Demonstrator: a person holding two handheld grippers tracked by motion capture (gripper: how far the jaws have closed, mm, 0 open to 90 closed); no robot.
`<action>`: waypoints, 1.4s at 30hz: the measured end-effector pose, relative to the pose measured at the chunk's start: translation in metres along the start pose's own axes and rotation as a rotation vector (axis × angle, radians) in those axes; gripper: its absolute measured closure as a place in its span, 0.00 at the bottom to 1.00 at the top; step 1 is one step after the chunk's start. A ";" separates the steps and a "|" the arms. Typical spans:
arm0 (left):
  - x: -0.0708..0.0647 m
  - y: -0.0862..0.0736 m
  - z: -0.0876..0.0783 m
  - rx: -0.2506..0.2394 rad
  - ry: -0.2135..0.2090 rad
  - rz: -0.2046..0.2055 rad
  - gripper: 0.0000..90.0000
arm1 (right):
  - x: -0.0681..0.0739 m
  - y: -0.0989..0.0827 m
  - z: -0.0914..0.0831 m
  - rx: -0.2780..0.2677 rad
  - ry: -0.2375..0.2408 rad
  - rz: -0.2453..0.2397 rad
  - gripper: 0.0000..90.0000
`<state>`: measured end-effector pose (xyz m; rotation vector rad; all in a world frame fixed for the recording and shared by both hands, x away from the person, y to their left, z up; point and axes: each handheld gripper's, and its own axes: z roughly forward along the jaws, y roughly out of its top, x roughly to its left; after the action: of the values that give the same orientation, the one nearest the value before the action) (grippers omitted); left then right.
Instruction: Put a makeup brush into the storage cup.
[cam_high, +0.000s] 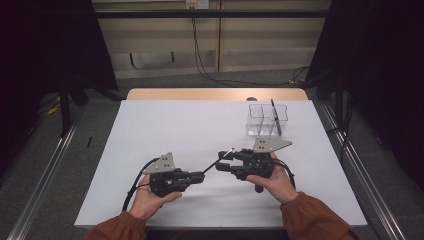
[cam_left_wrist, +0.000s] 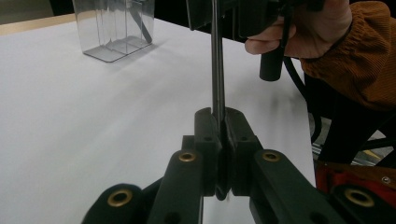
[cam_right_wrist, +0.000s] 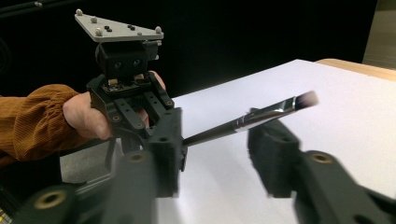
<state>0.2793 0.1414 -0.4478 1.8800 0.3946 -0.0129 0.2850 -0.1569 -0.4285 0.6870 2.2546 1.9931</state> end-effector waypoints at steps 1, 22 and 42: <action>0.000 0.000 0.000 0.001 -0.002 0.000 0.95 | -0.001 0.000 0.000 -0.008 0.006 0.007 0.69; -0.001 -0.005 0.010 0.058 -0.008 0.012 0.93 | -0.005 -0.003 0.000 -0.028 0.081 0.074 0.88; -0.001 -0.001 0.003 0.013 0.076 -0.007 0.62 | -0.004 0.001 -0.004 -0.052 0.103 0.067 0.95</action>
<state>0.2789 0.1386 -0.4499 1.8957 0.4543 0.0513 0.2874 -0.1620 -0.4275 0.6783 2.2547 2.1572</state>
